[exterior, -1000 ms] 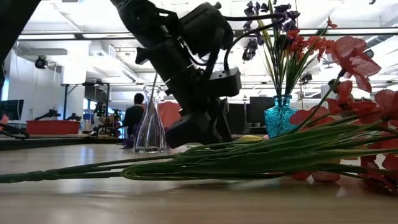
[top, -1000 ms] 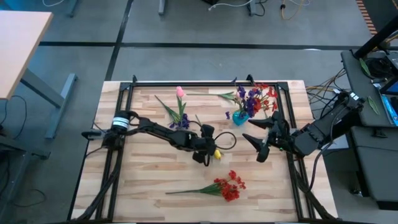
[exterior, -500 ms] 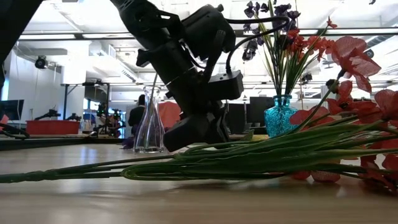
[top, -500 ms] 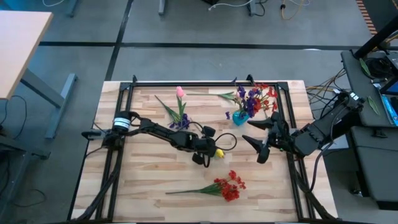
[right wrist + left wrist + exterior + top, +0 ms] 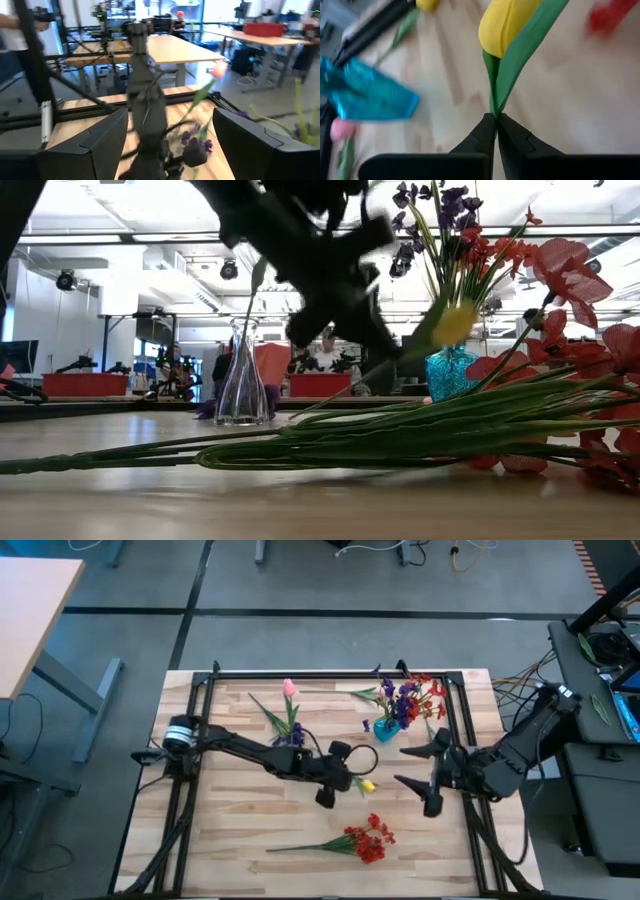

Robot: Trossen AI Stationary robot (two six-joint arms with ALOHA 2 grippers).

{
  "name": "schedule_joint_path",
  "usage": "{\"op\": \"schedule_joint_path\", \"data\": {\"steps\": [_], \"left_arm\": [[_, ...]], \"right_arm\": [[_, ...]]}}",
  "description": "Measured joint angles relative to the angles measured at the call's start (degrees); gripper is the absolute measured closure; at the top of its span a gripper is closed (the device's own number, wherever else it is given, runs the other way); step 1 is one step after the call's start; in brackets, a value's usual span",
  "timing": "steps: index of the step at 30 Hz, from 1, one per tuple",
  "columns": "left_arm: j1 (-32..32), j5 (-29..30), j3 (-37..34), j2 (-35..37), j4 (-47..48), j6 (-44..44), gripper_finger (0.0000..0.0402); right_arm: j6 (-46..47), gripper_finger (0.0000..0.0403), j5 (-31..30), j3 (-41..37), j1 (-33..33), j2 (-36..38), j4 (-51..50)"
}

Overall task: Sort flowers into vase by color
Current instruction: Put the left yellow tulip into the transparent vase

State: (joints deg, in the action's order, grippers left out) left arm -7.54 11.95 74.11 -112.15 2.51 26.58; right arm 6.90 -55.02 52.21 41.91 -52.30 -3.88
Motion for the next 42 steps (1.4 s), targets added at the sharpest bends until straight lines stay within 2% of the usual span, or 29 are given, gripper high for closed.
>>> {"op": "schedule_joint_path", "data": {"steps": [2, 9, 18, 20, 23, 26, 30, 33, 37, 42], "left_arm": [[-0.6, -2.5, -0.1, 2.1, -1.1, -1.3, 0.0401], [-2.7, -3.7, -0.1, 10.1, -4.1, -10.7, 0.0401], [-5.3, -3.6, -1.6, 20.2, -7.3, -20.6, 0.0402], [-6.1, -3.6, -2.6, 22.1, -11.3, -21.9, 0.0402], [-7.4, -3.6, -5.6, 23.8, -19.1, -22.6, 0.0401], [-8.4, -3.5, -9.2, 24.0, -26.5, -23.0, 0.0401], [-9.0, -3.4, -13.3, 24.0, -34.4, -24.8, 0.0401], [-9.3, -3.4, -15.2, 24.0, -35.6, -25.8, 0.0401], [-9.7, -3.3, -17.0, 25.0, -36.1, -26.2, 0.0401], [-10.6, -3.3, -17.7, 26.6, -35.3, -26.0, 0.0401]], "right_arm": [[-2.7, 0.0119, 1.4, 0.0, 1.0, -0.3, 0.0], [-8.0, 0.0119, 4.2, 0.0, 3.0, -3.1, -0.1], [-6.7, 0.0119, 3.9, 0.0, 3.0, -5.6, 0.1], [-6.0, 0.0119, 3.9, 0.0, 2.7, -6.8, 0.2], [-4.2, 0.0119, 4.0, 0.0, 1.1, -9.6, 1.1], [-5.5, 0.0119, 4.3, 0.0, -1.4, -13.1, 6.7], [-10.1, 0.0119, 10.4, 0.0, -4.5, -18.1, 17.1], [-10.3, 0.012, 14.2, 0.2, -6.8, -20.6, 21.0], [-6.5, 0.0123, 15.1, 1.0, -10.0, -23.3, 20.8], [-3.1, 0.0141, 20.3, 1.0, -13.5, -25.8, 21.2]]}}
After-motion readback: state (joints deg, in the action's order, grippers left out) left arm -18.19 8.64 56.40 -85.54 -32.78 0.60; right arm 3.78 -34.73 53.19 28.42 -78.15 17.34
